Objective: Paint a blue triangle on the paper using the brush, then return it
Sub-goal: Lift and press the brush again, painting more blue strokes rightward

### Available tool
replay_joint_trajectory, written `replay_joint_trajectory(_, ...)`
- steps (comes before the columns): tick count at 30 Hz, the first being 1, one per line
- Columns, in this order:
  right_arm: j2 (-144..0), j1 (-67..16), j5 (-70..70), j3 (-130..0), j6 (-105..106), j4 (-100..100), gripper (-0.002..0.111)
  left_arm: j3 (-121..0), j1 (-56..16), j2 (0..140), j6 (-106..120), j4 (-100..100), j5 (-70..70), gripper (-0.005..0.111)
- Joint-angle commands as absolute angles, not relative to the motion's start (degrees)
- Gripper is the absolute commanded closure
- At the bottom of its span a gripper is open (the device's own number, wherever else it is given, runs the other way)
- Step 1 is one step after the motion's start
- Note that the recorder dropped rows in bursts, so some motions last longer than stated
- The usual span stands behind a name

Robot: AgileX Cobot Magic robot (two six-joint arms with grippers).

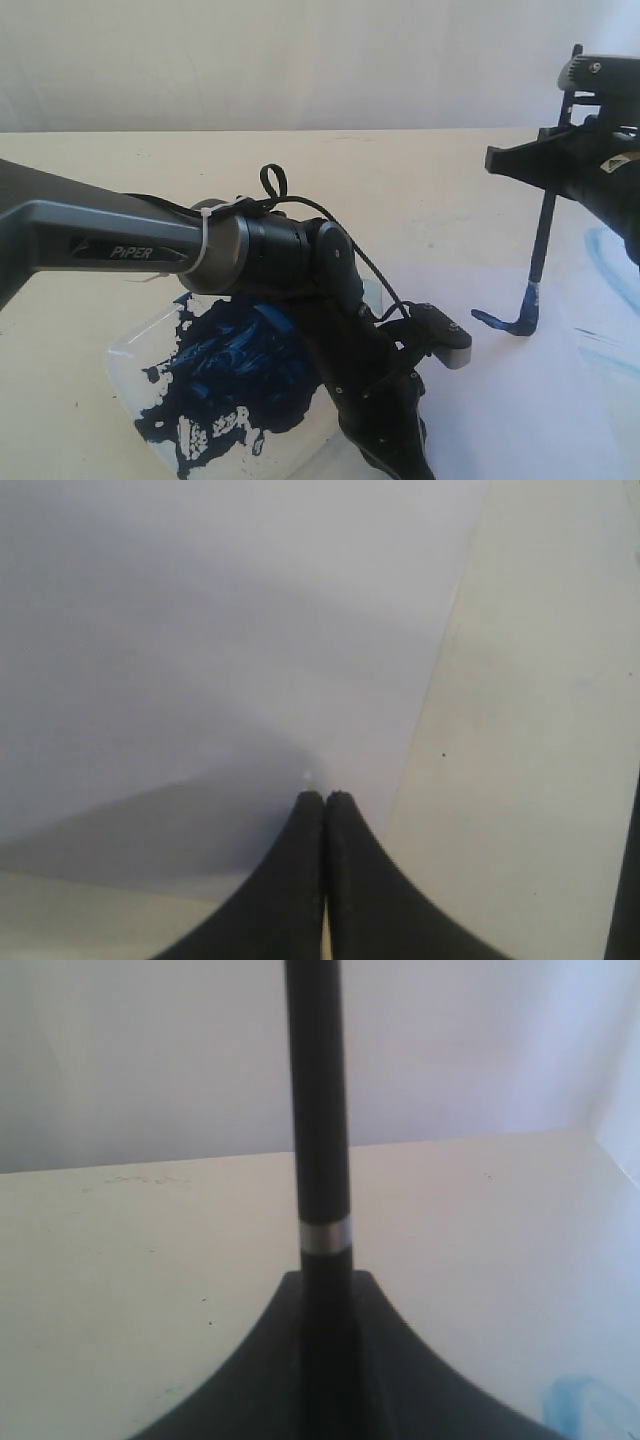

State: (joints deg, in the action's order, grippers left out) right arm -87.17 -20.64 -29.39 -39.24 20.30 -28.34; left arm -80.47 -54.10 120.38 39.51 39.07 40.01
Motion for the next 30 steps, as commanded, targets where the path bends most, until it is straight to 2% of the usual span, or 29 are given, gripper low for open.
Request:
replay_joint_trajectory(1,-86.06,-20.56,-28.40,-39.27,23.30,-30.70,0.108,-80.03,-54.38,121.27,39.31,38.43,42.03,0.107)
replay_joint_trajectory(7,-84.23,-20.56,-28.25,-39.27,27.03,-32.54,0.108,-80.03,-54.38,121.27,39.31,38.43,42.03,0.107)
replay_joint_trajectory(15,-83.75,-20.56,-28.25,-39.27,37.92,-44.33,0.108,-80.03,-54.38,121.27,39.41,38.43,42.02,0.107)
replay_joint_trajectory(23,-79.77,-20.56,-27.82,-39.27,37.09,-44.13,0.108,-80.03,-54.38,121.27,39.41,38.43,42.02,0.107)
replay_joint_trajectory(30,-77.11,-20.66,-22.00,-39.27,30.49,-39.37,0.108,-80.03,-54.38,121.27,39.41,38.43,42.02,0.107)
